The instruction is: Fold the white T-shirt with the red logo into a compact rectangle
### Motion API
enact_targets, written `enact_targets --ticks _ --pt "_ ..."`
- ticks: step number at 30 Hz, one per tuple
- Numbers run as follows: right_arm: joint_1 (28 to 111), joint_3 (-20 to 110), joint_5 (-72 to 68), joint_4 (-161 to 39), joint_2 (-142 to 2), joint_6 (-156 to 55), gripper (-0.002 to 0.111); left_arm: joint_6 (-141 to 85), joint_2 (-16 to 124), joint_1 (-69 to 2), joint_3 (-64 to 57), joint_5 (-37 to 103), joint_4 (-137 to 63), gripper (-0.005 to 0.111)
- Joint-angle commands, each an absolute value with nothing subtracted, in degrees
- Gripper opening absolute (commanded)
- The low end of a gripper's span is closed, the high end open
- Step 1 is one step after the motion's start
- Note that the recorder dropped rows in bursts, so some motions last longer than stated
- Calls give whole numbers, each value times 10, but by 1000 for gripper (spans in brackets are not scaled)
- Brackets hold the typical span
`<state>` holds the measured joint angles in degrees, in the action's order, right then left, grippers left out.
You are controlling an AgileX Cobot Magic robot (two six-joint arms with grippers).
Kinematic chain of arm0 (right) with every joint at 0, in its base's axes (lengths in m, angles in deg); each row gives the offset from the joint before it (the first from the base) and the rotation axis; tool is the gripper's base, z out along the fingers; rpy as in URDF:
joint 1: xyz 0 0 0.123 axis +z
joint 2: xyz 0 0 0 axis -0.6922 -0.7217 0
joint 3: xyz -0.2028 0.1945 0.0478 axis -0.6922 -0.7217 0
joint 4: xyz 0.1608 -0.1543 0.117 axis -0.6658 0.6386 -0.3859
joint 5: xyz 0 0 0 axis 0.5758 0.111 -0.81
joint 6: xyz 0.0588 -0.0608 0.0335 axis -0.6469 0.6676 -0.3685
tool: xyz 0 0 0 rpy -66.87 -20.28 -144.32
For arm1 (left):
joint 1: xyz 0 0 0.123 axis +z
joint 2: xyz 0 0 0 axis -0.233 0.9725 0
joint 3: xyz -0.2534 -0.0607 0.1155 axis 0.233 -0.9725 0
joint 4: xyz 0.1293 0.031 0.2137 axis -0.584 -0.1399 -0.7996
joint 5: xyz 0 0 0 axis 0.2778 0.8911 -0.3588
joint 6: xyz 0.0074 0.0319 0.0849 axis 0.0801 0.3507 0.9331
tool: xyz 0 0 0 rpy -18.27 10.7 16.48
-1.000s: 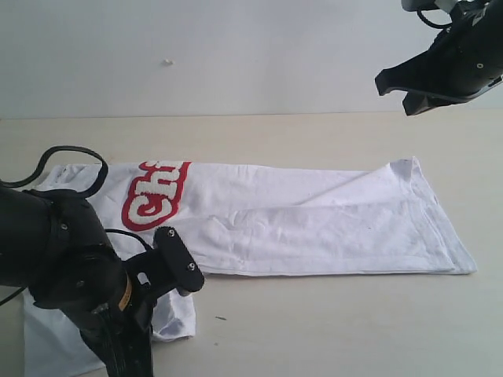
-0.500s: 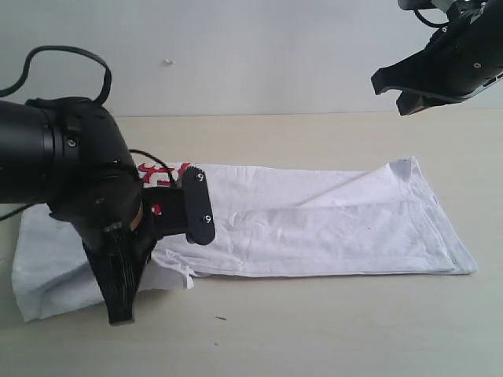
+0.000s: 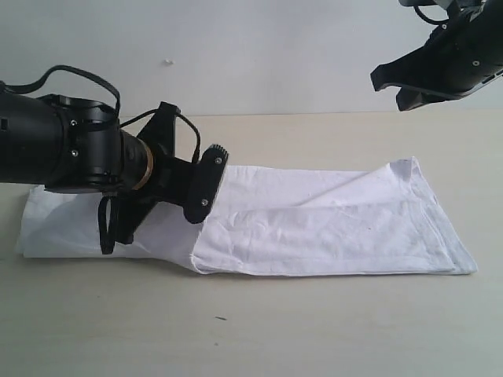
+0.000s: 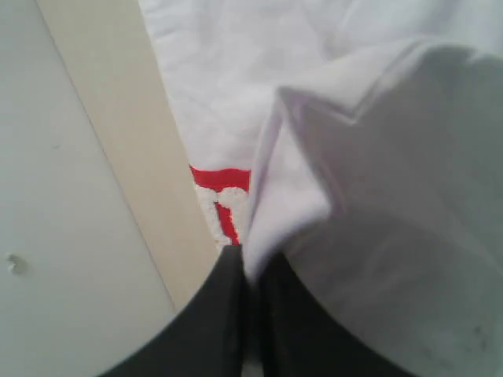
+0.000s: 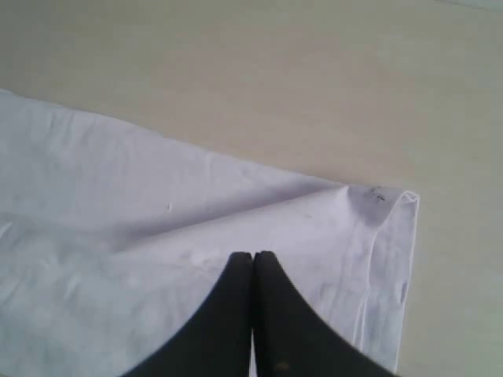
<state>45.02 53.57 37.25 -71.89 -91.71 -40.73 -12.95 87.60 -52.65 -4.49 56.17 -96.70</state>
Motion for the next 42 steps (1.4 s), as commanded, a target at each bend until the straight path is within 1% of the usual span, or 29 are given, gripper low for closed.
enact_targets --ticks 1,2,4,8,12,15,20,25,27,32,33,39,42 --pt "448 533 360 -719 -920 -404 0 -132 895 -493 -41 492 -980 1" --pt "448 533 360 -719 -922 -404 0 -134 898 -488 -40 470 -980 3" --pt "448 533 358 -719 -929 -404 0 -134 905 -478 -33 424 -980 10" --pt "448 533 358 -719 -934 -404 0 -134 930 -467 -9 398 -980 26" --pt "448 533 353 -719 -934 -404 0 -134 956 -460 13 400 -965 34" --pt "448 533 353 -719 -934 -405 0 -136 965 -460 19 413 -960 34" --pt "448 533 354 -719 -934 -405 0 -212 968 -460 19 456 -935 34" --pt "448 533 359 -719 -934 -405 0 -255 968 -457 19 568 -844 32" --pt "448 533 365 -719 -934 -405 0 -255 968 -447 19 605 -794 26" --pt "448 533 376 -719 -934 -405 0 -246 968 -420 14 642 -670 2" --pt "448 533 379 -719 -934 -404 0 -246 968 -416 11 653 -662 0" --pt "448 533 381 -719 -934 -404 0 -204 968 -414 -24 739 -647 0" --pt "448 533 381 -719 -934 -404 0 -170 968 -414 -41 757 -623 0"
